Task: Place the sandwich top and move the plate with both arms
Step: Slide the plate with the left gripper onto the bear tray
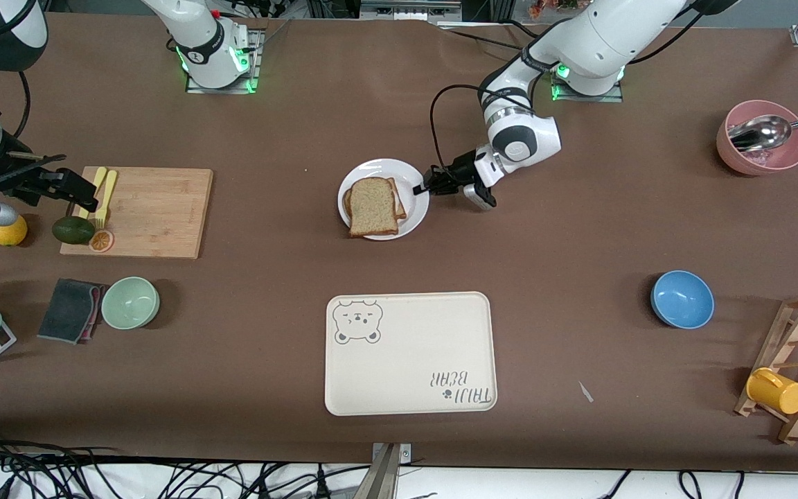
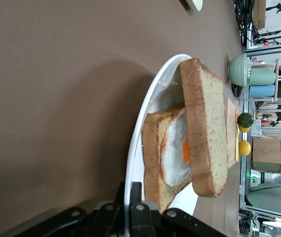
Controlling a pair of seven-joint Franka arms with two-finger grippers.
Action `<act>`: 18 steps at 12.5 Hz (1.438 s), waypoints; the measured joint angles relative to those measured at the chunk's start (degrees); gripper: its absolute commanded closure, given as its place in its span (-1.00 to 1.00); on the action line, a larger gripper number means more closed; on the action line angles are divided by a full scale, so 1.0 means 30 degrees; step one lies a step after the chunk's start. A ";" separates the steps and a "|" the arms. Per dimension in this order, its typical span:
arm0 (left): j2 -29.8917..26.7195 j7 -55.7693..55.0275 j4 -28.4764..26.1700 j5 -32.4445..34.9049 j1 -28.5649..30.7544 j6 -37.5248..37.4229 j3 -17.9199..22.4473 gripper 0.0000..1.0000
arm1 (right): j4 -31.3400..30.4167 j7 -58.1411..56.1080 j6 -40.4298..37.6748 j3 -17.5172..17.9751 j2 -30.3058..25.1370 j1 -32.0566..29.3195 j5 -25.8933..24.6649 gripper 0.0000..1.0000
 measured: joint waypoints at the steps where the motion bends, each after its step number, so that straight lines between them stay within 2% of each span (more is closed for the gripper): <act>1: -0.0001 0.0054 0.0101 0.0000 0.0185 0.0042 0.0026 1.00 | -0.0001 0.0001 0.0036 -0.0004 0.0034 -0.0009 -0.0005 -1.00; 5: -0.0006 0.0119 0.0879 0.0000 0.1041 0.0344 0.0115 1.00 | -0.0012 0.0004 0.0778 -0.0110 0.0294 -0.0026 -0.0013 -1.00; 9: -0.0007 0.0141 0.1805 0.0000 0.1862 0.0853 0.0121 1.00 | -0.0017 0.0001 0.0442 -0.0318 0.0396 -0.0051 -0.0010 -1.00; 14: 0.0190 -0.0775 0.4140 0.0000 0.1894 0.2617 0.0080 1.00 | -0.0017 -0.0041 -0.0368 -0.0248 0.0386 -0.0034 0.0375 -1.00; 18: 0.1128 -0.1851 0.6289 0.0000 0.1795 0.4009 0.0077 1.00 | -0.0018 -0.0257 -0.0414 -0.0296 0.0385 -0.0038 0.0577 -1.00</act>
